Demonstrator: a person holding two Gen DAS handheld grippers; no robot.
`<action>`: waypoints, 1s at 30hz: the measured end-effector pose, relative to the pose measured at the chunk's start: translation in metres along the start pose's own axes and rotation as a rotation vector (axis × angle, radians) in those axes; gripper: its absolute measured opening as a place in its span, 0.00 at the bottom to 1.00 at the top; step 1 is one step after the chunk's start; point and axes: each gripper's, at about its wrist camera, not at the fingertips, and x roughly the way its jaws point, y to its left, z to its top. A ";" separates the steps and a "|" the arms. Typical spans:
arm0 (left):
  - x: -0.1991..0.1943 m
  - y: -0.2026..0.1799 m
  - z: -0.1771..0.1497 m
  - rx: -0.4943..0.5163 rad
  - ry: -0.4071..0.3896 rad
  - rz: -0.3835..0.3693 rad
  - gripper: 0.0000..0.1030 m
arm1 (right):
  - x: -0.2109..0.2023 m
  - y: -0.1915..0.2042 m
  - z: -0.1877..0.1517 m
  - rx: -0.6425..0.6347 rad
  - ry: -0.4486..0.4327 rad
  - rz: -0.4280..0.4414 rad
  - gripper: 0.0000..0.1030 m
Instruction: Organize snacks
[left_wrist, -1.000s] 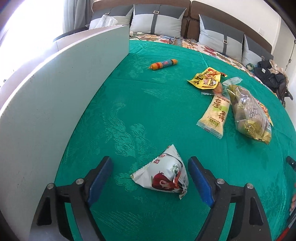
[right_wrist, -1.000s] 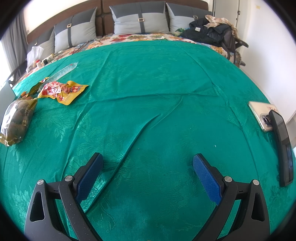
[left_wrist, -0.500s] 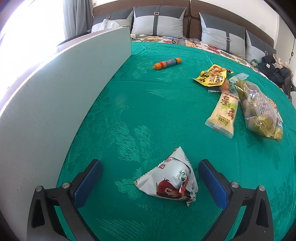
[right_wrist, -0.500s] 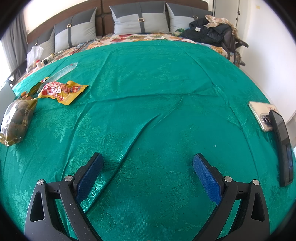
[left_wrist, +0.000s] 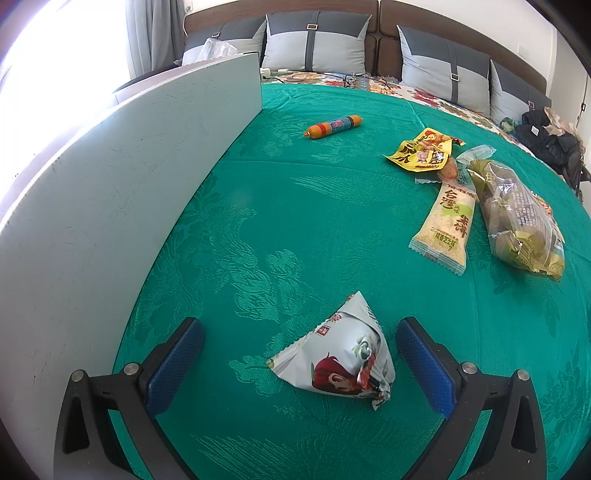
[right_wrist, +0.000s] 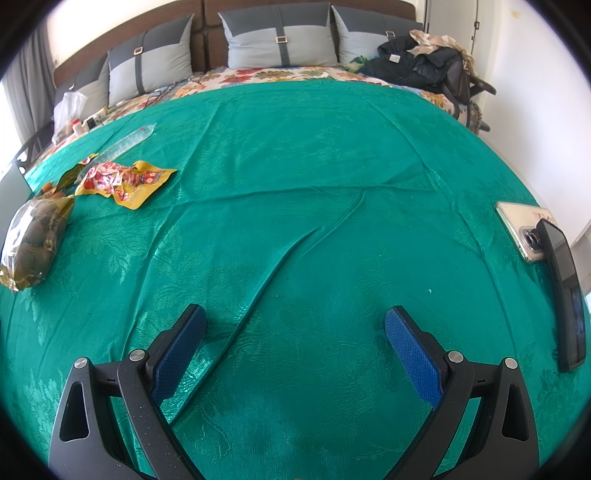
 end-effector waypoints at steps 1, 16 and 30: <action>0.000 0.000 0.000 0.000 0.000 0.000 1.00 | 0.000 0.000 0.000 0.000 0.000 0.000 0.96; -0.002 -0.001 -0.003 0.007 -0.005 -0.011 1.00 | -0.048 0.088 0.023 0.091 0.043 0.413 0.95; -0.013 0.009 0.009 0.059 0.110 -0.166 0.91 | 0.028 0.234 0.077 0.021 0.348 0.386 0.61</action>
